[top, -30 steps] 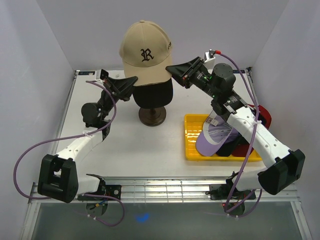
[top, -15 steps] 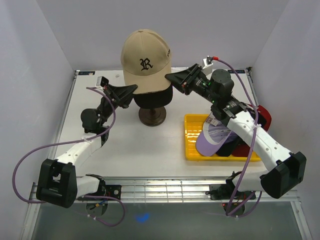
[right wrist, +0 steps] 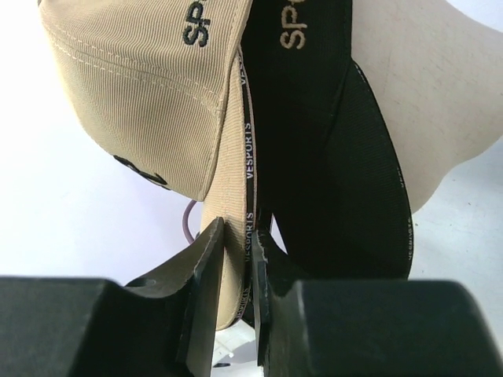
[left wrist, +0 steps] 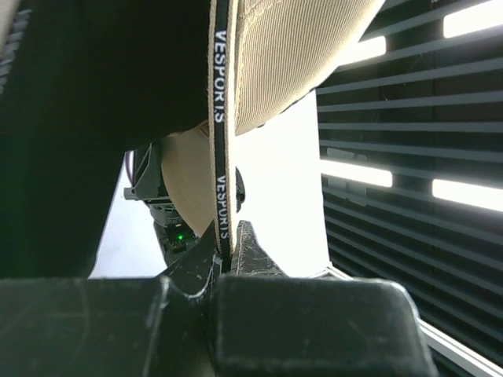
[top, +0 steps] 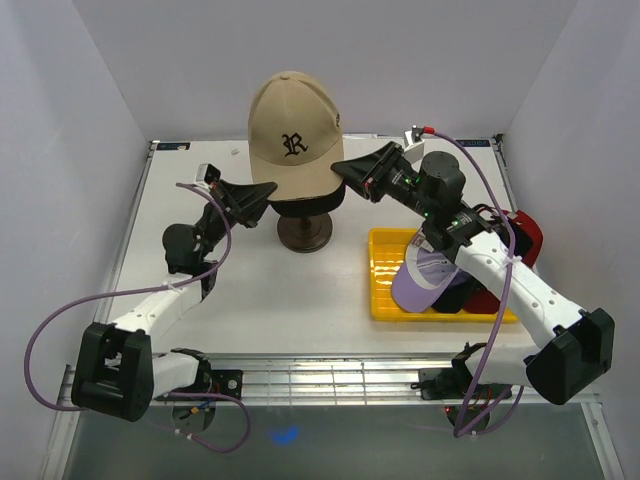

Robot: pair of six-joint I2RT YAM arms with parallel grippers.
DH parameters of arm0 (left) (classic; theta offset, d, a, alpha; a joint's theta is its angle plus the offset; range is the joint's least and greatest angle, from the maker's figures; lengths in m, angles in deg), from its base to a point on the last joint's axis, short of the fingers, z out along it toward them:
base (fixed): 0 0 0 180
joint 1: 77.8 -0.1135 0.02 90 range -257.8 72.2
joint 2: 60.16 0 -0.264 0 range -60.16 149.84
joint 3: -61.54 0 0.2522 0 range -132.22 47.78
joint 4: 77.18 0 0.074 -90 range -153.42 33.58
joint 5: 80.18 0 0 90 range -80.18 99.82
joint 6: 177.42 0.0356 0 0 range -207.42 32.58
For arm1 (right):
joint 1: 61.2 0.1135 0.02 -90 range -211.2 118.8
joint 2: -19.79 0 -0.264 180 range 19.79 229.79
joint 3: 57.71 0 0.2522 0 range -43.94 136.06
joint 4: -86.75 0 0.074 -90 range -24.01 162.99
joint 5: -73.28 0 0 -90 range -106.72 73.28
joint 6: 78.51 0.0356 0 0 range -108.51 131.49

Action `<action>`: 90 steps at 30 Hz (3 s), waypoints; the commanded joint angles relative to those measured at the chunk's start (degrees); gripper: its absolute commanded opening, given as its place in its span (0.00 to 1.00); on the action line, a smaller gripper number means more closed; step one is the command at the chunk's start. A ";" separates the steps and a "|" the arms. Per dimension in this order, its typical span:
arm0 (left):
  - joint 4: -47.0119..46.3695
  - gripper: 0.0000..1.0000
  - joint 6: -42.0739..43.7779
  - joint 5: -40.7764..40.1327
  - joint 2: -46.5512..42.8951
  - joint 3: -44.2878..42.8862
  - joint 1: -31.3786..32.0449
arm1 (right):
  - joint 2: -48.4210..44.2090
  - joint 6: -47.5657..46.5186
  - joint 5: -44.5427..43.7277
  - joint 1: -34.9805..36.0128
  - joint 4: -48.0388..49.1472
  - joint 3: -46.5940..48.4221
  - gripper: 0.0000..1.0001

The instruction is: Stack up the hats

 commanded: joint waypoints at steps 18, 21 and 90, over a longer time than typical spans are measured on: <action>17.35 0.00 -5.22 2.82 -7.01 0.28 -1.61 | -3.71 -1.31 -3.19 -1.29 -0.33 -7.13 0.22; 19.83 0.00 -2.93 3.52 -7.01 -1.48 -1.61 | -3.98 -1.22 -3.54 -1.82 -1.46 -6.96 0.24; 54.81 0.01 24.22 4.23 -5.78 -10.80 -1.52 | -0.11 -6.58 -9.96 4.16 0.11 -1.07 0.50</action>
